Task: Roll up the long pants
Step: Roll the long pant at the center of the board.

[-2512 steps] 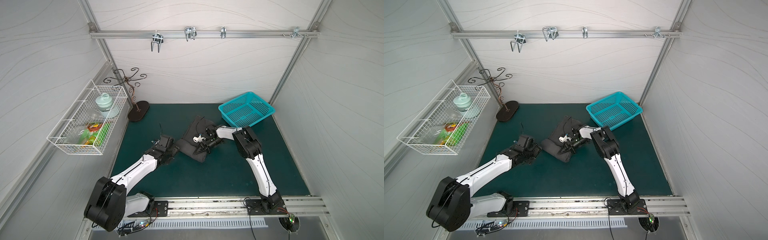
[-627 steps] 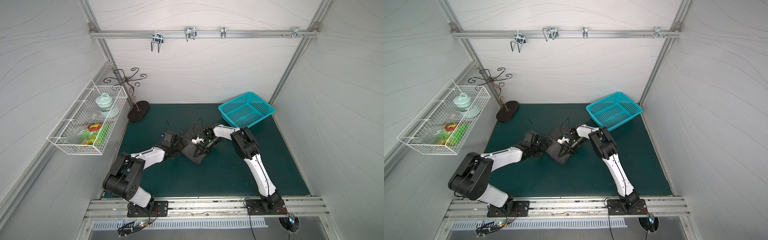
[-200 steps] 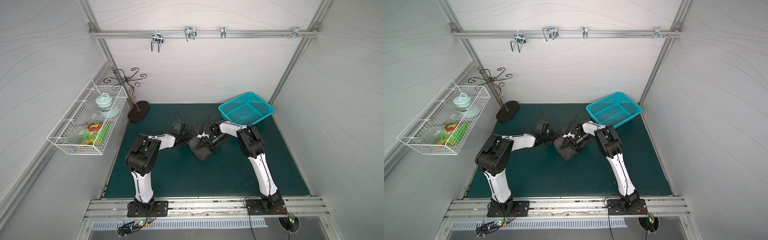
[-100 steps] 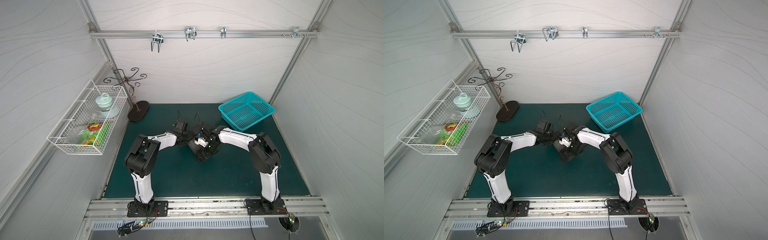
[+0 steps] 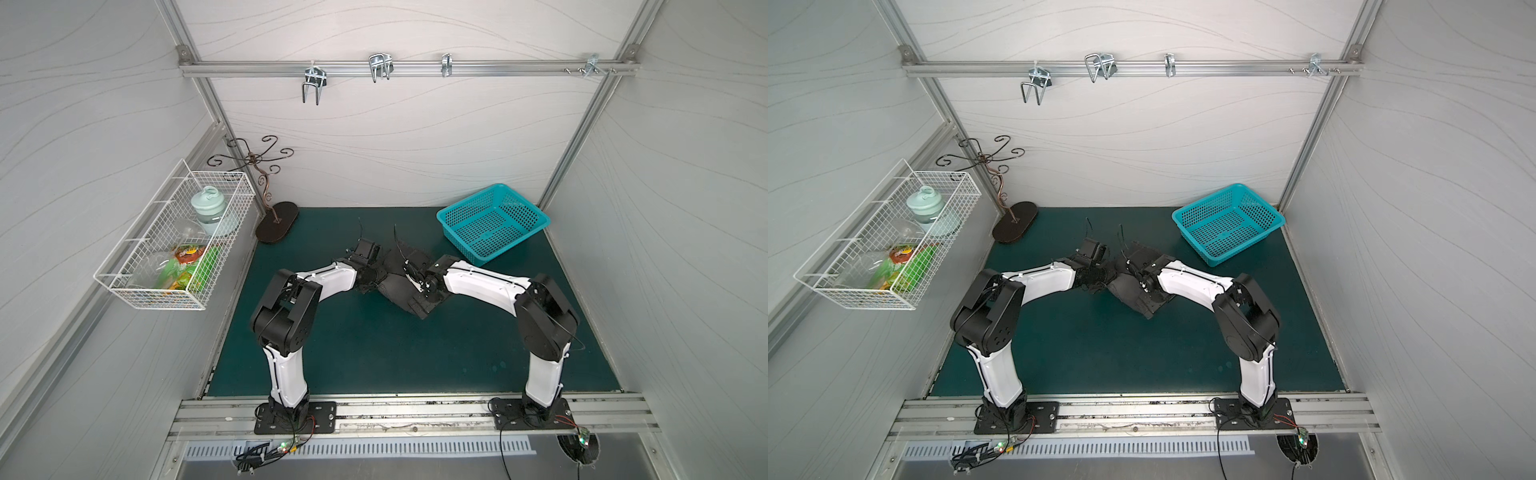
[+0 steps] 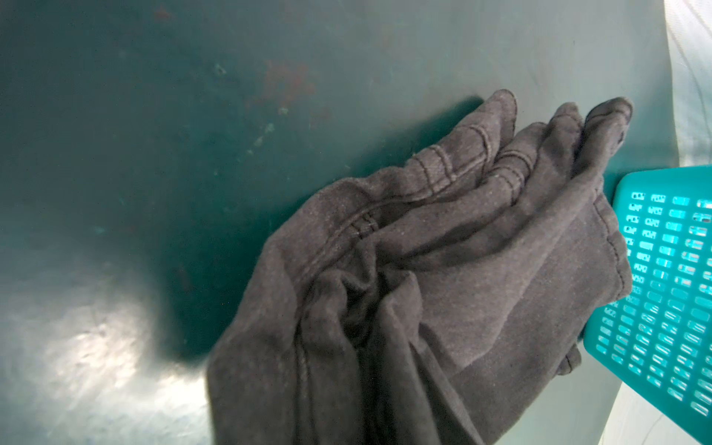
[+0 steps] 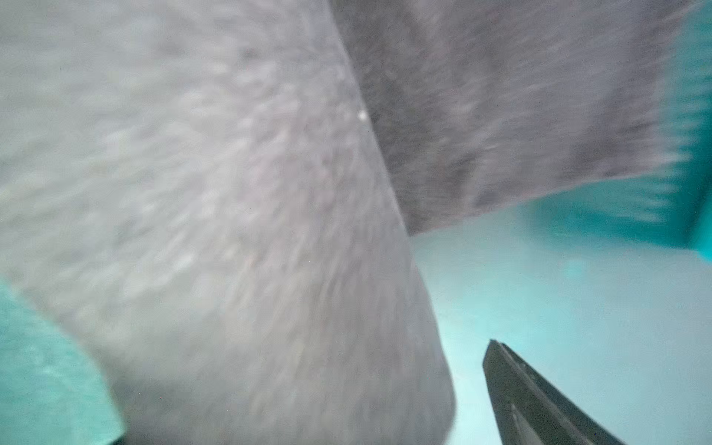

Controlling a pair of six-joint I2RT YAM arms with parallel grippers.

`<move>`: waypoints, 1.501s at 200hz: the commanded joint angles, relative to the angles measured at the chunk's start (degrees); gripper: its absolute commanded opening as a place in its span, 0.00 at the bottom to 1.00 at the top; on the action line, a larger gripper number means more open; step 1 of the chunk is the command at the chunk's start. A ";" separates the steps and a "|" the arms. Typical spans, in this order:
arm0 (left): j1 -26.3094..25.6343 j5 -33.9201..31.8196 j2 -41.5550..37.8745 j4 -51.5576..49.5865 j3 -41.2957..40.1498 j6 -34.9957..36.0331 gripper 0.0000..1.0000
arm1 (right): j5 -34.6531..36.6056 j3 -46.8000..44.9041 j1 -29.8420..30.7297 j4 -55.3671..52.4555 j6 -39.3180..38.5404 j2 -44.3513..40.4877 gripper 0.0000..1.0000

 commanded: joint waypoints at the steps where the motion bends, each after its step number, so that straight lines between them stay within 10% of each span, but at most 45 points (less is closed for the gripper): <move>1: -0.57 -2.56 3.28 -13.46 -0.34 1.94 0.06 | 12.05 -0.79 4.12 -0.14 -1.92 -4.17 0.99; 97: -2.43 -2.06 5.98 -15.48 5.27 1.63 0.05 | 17.52 -1.46 17.17 2.44 -0.95 -1.08 0.99; 300: -2.43 0.63 3.52 -14.15 0.16 3.43 0.05 | 47.36 9.31 15.90 -0.19 8.72 20.69 0.99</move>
